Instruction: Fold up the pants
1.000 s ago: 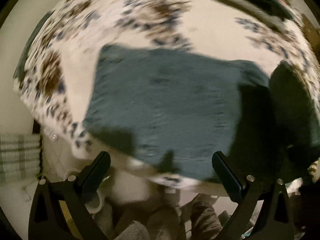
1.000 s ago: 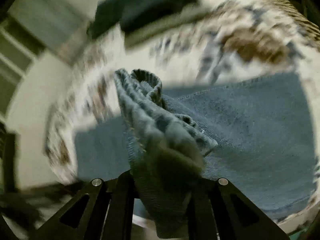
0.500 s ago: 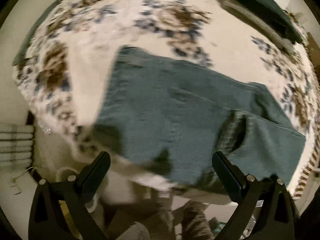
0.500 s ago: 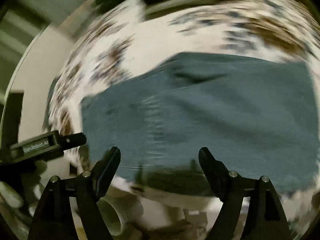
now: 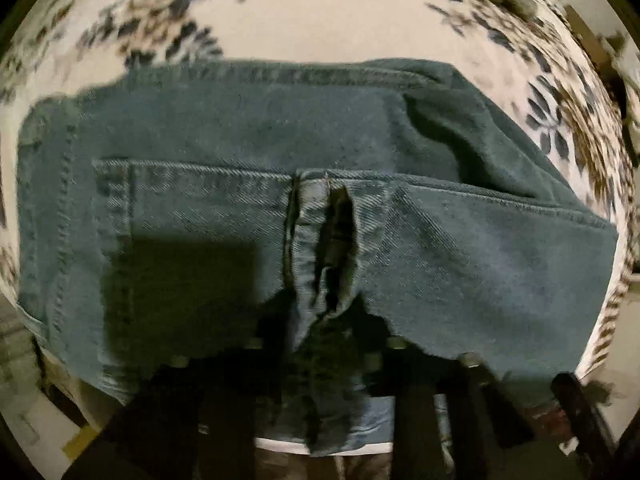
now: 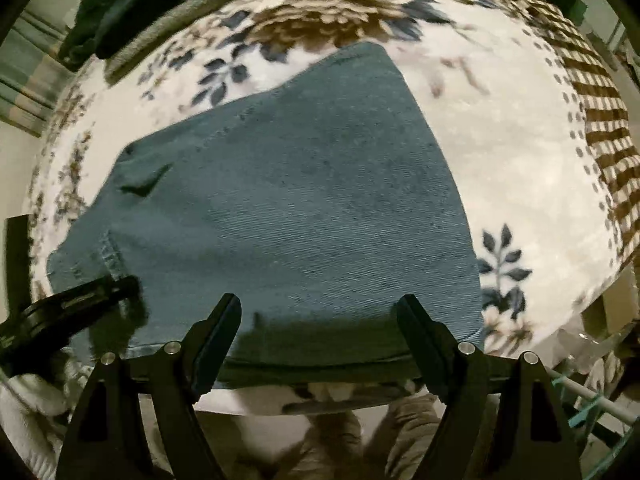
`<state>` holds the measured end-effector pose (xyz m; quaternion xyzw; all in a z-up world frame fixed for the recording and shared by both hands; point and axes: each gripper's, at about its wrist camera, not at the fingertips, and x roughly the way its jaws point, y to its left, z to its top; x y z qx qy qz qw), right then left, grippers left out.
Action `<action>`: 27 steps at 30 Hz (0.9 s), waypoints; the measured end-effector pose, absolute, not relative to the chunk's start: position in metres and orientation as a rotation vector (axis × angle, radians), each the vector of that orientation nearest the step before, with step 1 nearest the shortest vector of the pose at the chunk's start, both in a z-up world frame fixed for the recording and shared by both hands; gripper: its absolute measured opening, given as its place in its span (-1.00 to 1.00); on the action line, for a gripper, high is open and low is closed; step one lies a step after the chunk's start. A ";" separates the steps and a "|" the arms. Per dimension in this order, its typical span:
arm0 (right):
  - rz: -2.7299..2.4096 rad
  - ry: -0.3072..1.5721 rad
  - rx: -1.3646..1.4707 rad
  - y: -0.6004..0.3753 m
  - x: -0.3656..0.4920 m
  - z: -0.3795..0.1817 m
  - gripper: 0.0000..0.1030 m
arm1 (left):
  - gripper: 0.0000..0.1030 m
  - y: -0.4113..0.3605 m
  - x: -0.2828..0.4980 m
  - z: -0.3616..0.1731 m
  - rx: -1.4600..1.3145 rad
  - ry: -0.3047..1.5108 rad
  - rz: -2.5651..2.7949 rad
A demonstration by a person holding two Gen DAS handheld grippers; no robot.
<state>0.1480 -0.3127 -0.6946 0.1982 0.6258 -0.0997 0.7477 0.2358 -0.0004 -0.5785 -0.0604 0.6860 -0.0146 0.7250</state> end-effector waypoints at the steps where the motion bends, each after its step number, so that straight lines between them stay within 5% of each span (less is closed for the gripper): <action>1: -0.240 1.391 0.425 -0.311 0.149 -0.698 0.86 | -0.76 0.002 0.235 -0.574 -0.145 1.498 -0.043; 14: -0.340 1.440 0.266 -0.288 0.173 -0.709 0.97 | -0.71 0.026 0.237 -0.559 -0.240 1.491 -0.054; 17: -0.321 1.449 0.298 -0.289 0.176 -0.709 0.97 | -0.33 0.045 0.225 -0.538 -0.330 1.452 -0.045; 19: -0.302 1.460 0.332 -0.291 0.178 -0.707 0.97 | 0.18 0.064 0.209 -0.521 -0.406 1.396 -0.038; 21: -0.283 1.466 0.340 -0.292 0.184 -0.702 0.97 | 0.45 0.090 0.192 -0.509 -0.503 1.333 0.005; 27: -0.198 1.447 0.280 -0.279 0.210 -0.693 0.97 | 0.52 0.201 0.131 -0.536 -0.987 1.167 0.278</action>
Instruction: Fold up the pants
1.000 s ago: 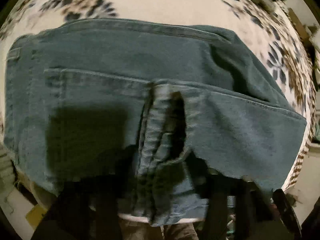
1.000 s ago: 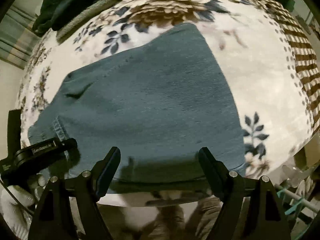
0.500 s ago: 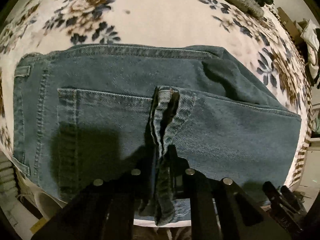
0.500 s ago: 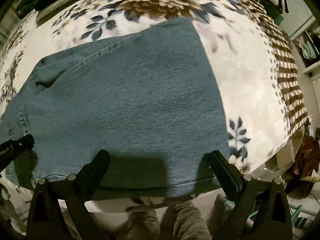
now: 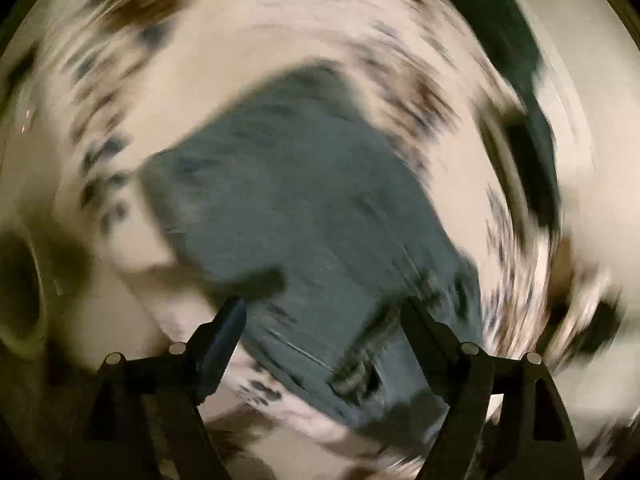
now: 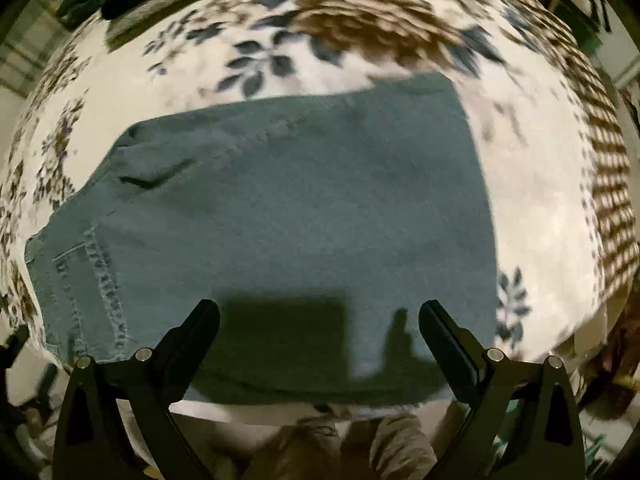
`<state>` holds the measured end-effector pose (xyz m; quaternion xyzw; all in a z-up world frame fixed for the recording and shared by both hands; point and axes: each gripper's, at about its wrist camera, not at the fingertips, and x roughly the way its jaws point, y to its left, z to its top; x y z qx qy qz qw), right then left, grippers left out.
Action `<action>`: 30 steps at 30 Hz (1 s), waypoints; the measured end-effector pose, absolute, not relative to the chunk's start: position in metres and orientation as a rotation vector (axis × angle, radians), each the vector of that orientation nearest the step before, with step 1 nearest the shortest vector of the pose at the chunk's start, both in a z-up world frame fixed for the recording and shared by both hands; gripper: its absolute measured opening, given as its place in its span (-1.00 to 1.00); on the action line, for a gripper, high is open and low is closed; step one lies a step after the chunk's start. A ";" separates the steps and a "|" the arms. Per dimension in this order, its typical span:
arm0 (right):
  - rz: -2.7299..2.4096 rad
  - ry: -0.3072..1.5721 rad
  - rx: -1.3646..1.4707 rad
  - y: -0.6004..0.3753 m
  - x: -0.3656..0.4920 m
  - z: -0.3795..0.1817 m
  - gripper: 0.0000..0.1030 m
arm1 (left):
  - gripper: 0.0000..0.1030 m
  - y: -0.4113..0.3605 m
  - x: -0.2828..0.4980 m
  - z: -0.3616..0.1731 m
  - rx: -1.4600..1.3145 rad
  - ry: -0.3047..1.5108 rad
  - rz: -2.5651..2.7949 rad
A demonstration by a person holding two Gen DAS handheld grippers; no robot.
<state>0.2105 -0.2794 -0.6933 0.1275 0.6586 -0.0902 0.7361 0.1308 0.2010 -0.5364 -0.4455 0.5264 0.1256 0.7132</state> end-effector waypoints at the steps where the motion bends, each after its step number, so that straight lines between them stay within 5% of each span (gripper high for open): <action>1: -0.185 1.445 0.284 -0.274 0.217 -0.695 0.97 | 0.52 0.215 0.121 -0.546 -1.054 1.135 0.324; 16: -0.020 1.437 0.429 -0.266 0.222 -0.739 0.97 | 0.47 0.247 0.141 -0.606 -1.252 0.940 0.452; 22: 0.046 1.403 0.485 -0.282 0.233 -0.741 0.97 | -0.44 0.249 0.130 -0.602 -1.228 0.891 0.490; 30: 0.077 1.411 0.473 -0.284 0.249 -0.747 0.98 | -0.56 0.235 0.125 -0.571 -1.170 0.806 0.439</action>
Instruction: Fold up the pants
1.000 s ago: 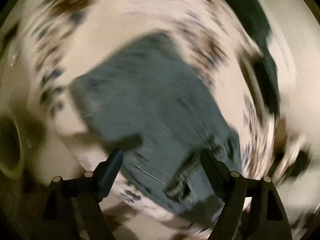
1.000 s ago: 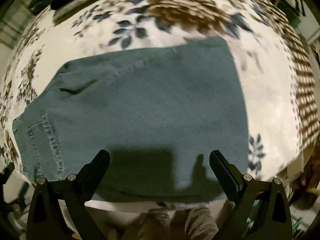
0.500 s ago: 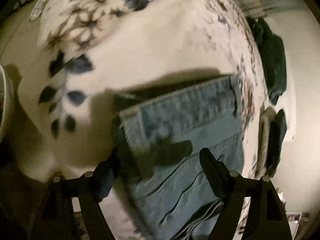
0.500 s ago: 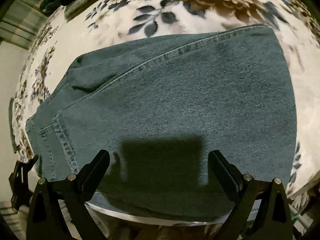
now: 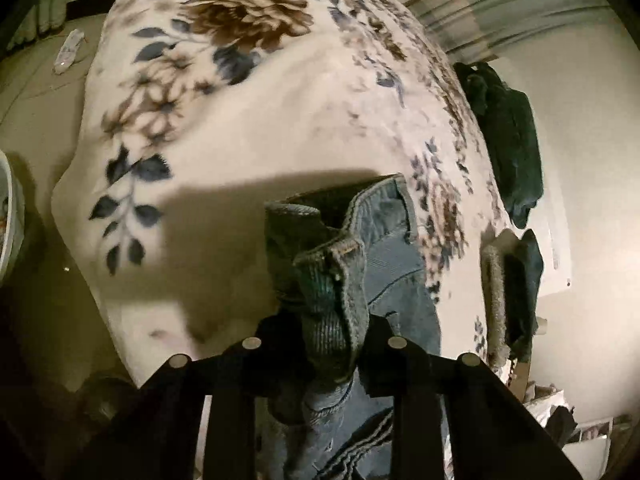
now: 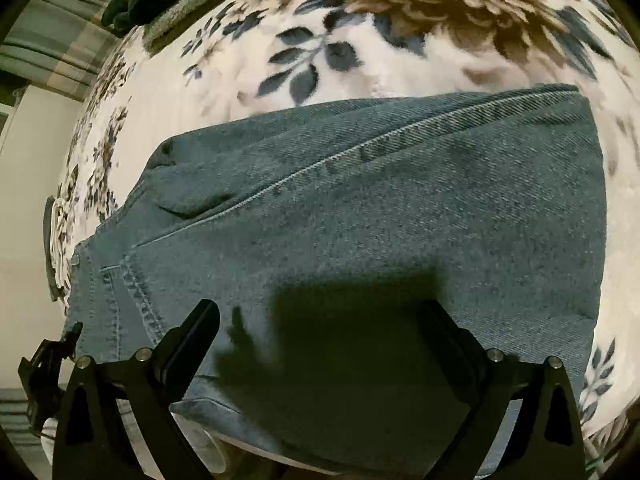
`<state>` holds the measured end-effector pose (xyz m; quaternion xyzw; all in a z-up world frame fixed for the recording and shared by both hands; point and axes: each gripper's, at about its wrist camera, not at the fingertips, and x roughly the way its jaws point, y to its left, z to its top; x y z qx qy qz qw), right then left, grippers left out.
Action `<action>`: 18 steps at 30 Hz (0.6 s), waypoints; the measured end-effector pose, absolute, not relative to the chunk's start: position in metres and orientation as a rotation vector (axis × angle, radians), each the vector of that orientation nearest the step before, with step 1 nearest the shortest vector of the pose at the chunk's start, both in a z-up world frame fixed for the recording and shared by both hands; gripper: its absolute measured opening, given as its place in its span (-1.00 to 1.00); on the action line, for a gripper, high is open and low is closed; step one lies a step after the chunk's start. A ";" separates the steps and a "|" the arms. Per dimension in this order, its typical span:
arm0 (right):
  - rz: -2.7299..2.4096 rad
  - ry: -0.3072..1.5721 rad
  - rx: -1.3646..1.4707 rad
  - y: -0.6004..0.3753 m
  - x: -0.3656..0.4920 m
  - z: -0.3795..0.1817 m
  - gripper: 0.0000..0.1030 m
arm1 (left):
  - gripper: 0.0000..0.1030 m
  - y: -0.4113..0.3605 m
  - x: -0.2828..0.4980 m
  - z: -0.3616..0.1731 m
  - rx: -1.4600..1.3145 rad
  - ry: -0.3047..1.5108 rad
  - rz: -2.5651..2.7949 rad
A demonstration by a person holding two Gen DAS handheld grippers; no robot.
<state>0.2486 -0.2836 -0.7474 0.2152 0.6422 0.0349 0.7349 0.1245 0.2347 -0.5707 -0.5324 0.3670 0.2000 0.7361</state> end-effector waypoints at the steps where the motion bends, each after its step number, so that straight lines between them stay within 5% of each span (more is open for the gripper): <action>1: 0.078 1.413 0.474 -0.283 0.250 -0.748 0.98 | -0.55 0.239 0.124 -0.577 -1.189 0.809 0.444; 4: 0.084 1.418 0.477 -0.282 0.253 -0.748 0.98 | -0.29 0.250 0.129 -0.603 -1.215 0.864 0.485; 9: 0.100 1.419 0.450 -0.279 0.252 -0.748 0.98 | -0.18 0.254 0.131 -0.618 -1.257 0.829 0.489; 13: 0.110 1.419 0.429 -0.275 0.251 -0.748 0.98 | -0.53 0.245 0.135 -0.601 -1.178 0.830 0.492; 18: 0.085 1.421 0.486 -0.289 0.247 -0.746 0.98 | -0.60 0.213 0.149 -0.534 -0.976 0.828 0.435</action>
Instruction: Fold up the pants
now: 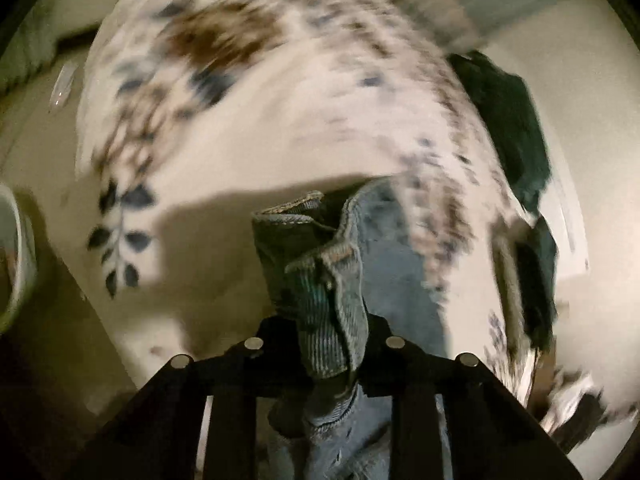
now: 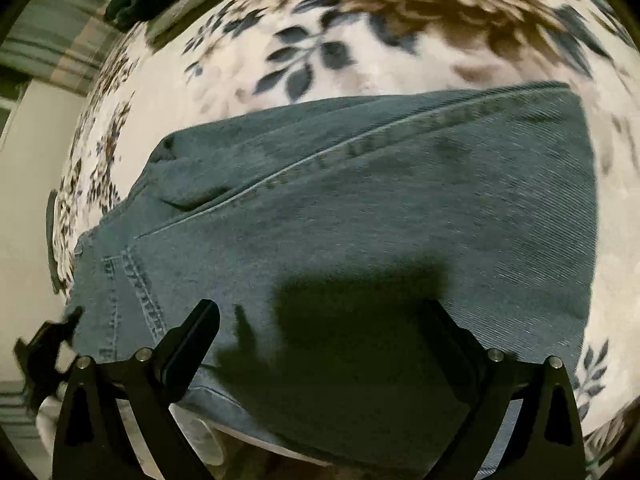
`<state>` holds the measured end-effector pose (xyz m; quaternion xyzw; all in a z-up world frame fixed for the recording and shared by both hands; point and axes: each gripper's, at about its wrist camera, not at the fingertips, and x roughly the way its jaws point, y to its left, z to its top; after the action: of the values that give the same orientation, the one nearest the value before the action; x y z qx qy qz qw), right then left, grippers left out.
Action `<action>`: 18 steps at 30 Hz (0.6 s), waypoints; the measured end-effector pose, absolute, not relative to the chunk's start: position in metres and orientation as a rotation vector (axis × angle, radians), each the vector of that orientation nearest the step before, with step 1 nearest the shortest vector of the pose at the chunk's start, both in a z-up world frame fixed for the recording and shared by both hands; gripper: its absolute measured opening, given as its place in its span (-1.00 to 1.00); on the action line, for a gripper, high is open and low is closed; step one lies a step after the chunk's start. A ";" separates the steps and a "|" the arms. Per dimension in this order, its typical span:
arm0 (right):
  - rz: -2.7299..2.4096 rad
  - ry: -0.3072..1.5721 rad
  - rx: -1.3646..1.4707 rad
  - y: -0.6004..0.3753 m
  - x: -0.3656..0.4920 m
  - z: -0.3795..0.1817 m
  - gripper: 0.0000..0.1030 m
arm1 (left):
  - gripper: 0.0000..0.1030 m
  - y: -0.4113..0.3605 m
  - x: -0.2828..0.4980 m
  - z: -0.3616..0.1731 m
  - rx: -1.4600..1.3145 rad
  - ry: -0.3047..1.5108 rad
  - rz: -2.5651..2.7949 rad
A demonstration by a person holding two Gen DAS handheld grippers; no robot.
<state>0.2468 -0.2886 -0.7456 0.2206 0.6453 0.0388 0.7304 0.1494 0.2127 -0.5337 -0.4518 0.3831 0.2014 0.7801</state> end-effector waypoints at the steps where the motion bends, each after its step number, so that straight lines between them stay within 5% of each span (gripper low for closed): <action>1: 0.073 1.418 0.502 -0.295 0.245 -0.744 0.98 | -0.61 0.200 0.152 -0.516 -0.925 0.827 0.405; 9: -0.005 1.387 0.591 -0.350 0.224 -0.737 0.98 | -0.64 0.082 0.161 -0.412 -0.617 0.808 0.233; 18: -0.123 1.311 0.691 -0.436 0.197 -0.716 0.98 | -0.65 -0.068 0.179 -0.409 -0.282 0.958 -0.018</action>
<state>0.1970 -0.4356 -0.7165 0.3144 0.5966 -0.0559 0.7363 0.1794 -0.0678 -0.4090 -0.1353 0.4594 -0.0086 0.8778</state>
